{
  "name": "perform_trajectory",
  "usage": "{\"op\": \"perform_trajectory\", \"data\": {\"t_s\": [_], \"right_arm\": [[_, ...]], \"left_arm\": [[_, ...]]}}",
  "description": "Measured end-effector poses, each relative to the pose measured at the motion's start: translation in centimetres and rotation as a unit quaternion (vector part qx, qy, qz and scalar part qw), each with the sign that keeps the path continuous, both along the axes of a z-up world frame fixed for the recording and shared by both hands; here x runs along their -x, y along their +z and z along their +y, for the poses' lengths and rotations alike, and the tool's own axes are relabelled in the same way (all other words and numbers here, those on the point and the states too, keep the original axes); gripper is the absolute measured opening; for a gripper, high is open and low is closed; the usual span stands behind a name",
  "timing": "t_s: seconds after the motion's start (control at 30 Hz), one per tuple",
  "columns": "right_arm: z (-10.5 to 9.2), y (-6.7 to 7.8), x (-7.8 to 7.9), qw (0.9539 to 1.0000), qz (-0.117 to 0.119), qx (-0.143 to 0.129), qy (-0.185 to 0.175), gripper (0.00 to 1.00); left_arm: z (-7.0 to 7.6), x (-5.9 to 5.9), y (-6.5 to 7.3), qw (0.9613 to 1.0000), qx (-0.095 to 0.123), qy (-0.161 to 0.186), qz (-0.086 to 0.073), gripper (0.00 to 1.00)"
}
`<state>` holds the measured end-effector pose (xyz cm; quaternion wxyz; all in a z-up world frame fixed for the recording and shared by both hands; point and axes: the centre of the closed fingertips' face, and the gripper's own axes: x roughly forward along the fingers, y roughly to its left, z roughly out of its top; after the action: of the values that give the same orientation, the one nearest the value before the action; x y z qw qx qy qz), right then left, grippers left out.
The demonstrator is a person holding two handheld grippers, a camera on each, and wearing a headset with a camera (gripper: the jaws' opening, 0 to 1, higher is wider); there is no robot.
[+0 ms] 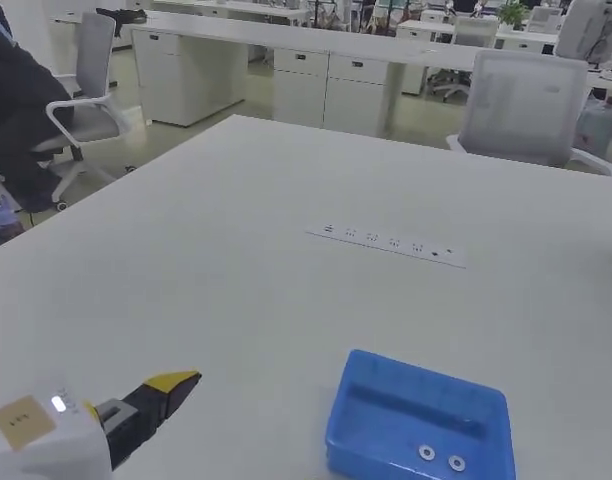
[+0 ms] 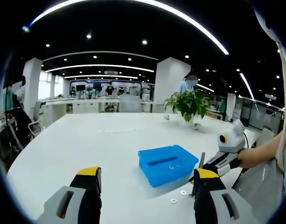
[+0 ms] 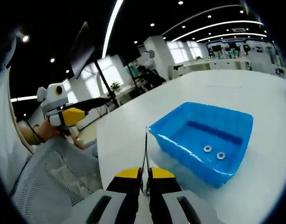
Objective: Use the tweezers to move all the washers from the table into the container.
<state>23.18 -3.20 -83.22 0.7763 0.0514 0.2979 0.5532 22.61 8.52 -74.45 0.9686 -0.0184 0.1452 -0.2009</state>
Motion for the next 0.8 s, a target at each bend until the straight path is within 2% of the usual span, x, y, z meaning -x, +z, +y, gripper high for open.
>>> {"op": "perform_trajectory", "data": {"t_s": [0.03, 0.13, 0.2, 0.5, 0.8], "right_arm": [[-0.1, 0.1, -0.1, 1.0, 0.001, -0.003, -0.003, 0.03], [0.1, 0.7, -0.3, 0.9987, 0.03, -0.036, -0.022, 0.03], [0.2, 0.9, -0.2, 0.9978, 0.04, -0.047, -0.023, 0.03], [0.6, 1.4, 0.1, 0.9955, 0.058, -0.071, -0.022, 0.03], [0.1, 2.6, -0.8, 0.9896, 0.074, -0.114, -0.047, 0.03]], "left_arm": [[0.0, 0.0, 0.0, 1.0, 0.0, 0.001, -0.001, 0.82], [0.1, 0.0, 0.0, 1.0, 0.001, 0.001, 0.0, 0.82], [0.0, 0.0, 0.0, 1.0, 0.001, 0.0, 0.001, 0.82], [-0.1, 0.0, -0.1, 1.0, 0.0, -0.003, 0.003, 0.82], [-0.1, 0.0, -0.1, 1.0, -0.001, -0.002, 0.003, 0.82]]}}
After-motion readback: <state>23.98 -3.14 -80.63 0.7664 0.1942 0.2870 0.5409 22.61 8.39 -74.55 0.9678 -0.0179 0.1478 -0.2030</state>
